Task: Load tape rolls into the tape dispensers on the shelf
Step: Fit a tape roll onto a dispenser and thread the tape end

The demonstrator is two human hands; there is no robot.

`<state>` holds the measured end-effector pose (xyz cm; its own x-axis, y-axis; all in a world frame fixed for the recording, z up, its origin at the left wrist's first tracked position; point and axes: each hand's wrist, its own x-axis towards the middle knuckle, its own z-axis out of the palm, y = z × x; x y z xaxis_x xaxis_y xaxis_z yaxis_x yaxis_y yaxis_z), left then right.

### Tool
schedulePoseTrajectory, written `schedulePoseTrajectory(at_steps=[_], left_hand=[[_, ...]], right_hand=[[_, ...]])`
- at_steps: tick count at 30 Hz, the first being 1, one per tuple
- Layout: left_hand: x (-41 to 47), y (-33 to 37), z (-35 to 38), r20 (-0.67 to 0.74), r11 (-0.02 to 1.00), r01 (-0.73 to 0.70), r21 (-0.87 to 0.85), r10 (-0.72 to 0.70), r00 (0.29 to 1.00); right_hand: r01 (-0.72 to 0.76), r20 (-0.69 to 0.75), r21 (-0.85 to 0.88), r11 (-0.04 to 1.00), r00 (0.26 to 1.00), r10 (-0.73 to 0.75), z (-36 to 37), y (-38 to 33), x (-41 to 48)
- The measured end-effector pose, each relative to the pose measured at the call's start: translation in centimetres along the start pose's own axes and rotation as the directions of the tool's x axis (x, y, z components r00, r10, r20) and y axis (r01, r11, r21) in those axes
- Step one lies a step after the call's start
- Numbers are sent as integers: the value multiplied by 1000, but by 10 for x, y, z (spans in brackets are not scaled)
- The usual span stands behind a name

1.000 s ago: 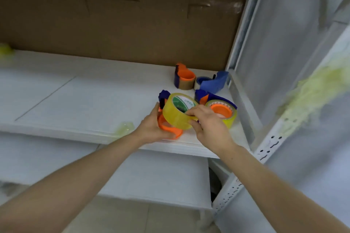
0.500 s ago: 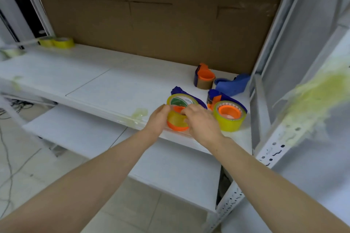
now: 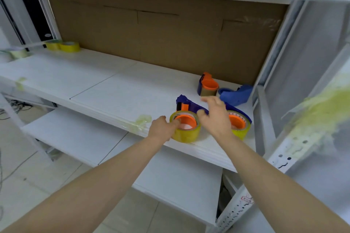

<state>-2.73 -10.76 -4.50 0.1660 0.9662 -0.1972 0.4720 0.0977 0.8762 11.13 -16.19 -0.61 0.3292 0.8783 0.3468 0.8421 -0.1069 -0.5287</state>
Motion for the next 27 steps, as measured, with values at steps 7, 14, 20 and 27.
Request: schedulePoseTrajectory(at_steps=[7, 14, 20, 27], left_hand=[[1, 4, 6, 78, 993, 100, -69, -95, 992], [-2, 3, -4, 105, 845, 210, -493, -181, 978], [-5, 23, -8, 76, 808, 152, -569, -132, 988], [-11, 24, -4, 279, 780, 243, -576, -92, 956]], right_hand=[[-235, 359, -236, 943, 880, 310, 17, -7, 18], [-325, 186, -119, 938, 921, 343, 26, 2, 10], [-558, 226, 620, 552, 800, 555, 45, 7, -6], [-537, 311, 612, 580, 838, 448, 51, 3, -16]])
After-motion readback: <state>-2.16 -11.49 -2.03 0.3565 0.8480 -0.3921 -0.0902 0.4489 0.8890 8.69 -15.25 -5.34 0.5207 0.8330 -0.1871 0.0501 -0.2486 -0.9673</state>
